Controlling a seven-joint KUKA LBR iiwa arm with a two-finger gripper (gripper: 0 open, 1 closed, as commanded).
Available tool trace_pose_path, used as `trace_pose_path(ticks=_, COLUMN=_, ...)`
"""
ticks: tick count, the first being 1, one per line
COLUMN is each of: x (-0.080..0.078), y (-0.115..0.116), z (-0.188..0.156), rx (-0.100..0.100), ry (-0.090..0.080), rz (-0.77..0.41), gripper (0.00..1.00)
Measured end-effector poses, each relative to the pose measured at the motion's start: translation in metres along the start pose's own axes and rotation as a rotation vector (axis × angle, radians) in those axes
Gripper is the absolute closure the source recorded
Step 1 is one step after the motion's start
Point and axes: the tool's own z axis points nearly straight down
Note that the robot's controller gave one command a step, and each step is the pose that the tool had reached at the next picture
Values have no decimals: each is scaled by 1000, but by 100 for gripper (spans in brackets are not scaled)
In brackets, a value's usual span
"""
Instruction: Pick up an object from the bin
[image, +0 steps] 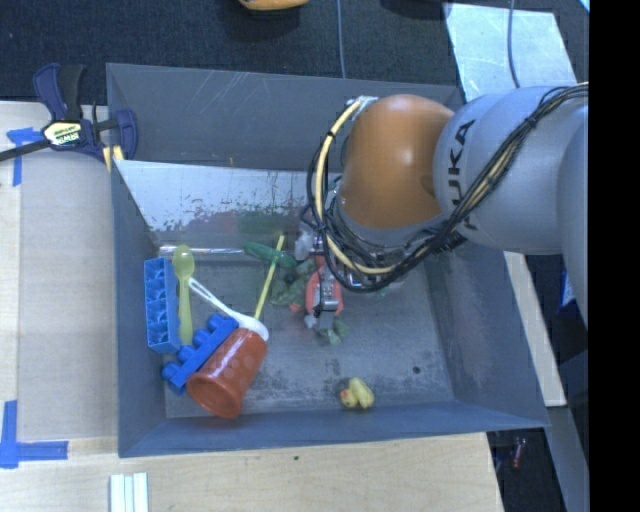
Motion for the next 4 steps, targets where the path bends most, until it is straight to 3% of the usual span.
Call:
trace_pose_path(ticks=1, x=-2, y=0, z=-4, rx=-1, ry=-8, rz=2, gripper=0)
trace_pose_path(ticks=2, x=-8, y=5, z=-10, rx=-1, ry=-8, rz=159, gripper=0)
trace_pose_path(ticks=3, x=11, y=21, z=-49, rx=-2, ry=-11, rz=198, gripper=0)
trace_pose_path(ticks=4, x=9, y=14, z=-36, rx=-3, ry=-15, rz=249, gripper=0)
